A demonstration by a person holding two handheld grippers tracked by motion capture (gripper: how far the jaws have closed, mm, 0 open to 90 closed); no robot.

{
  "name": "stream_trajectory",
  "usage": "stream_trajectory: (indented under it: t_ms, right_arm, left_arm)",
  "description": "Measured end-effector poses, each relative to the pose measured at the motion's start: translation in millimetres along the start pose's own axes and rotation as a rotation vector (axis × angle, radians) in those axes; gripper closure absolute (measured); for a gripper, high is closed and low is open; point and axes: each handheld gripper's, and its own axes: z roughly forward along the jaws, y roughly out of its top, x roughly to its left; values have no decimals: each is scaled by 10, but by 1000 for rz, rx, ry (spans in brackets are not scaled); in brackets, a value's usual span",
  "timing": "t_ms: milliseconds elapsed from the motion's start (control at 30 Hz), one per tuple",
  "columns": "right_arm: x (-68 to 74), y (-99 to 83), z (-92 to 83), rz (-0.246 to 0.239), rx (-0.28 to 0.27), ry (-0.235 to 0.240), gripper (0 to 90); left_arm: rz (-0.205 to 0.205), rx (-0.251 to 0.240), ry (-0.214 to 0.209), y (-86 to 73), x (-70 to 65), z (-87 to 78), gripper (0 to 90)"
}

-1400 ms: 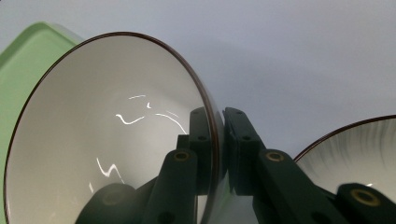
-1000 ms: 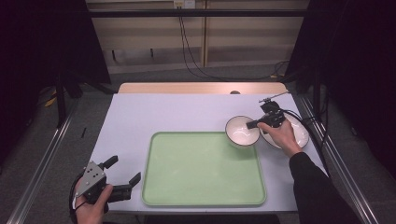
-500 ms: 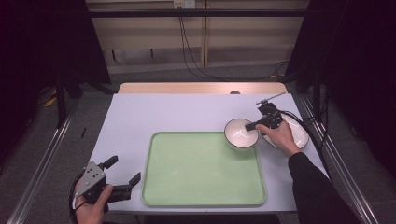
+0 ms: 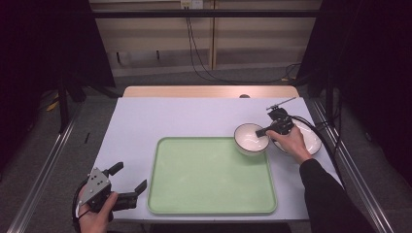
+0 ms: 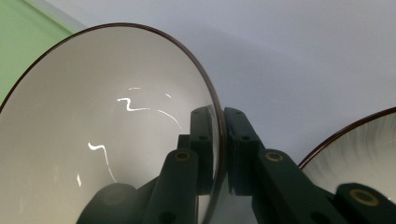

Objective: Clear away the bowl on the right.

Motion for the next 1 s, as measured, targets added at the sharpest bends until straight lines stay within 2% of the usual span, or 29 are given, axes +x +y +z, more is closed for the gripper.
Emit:
stream_trajectory:
  t_ms: [267,467,533,667,733,800,867,933,1000]
  right_arm:
    - [11,-19,-2,-16,-10,-10,830]
    - [8,-47,1,-30,-37,-11,817]
    - [10,-51,-1,-40,-50,-10,753]
    - [-6,-45,-59,-52,-98,-16,549]
    - [-6,-48,-70,-50,-102,-30,497]
    - [-10,-51,-84,-46,-108,-14,465]
    - [5,-58,-101,-86,-134,-4,404]
    - [14,-59,-119,-89,-160,-13,307]
    - [3,-61,-135,-87,-182,0,207]
  left_arm:
    - [1,-1,0,1,0,-1,17]
    - [0,-2,-1,1,2,-2,17]
    - [2,-1,-1,2,4,-6,17]
    - [0,-3,-2,1,4,-7,17]
    - [2,-1,-1,1,7,-10,17]
    - [-3,-6,-1,1,3,-10,17]
    - [0,-3,2,1,8,-10,17]
    - [-2,-5,-1,2,5,-6,17]
    - [2,-2,-1,2,3,-7,17]
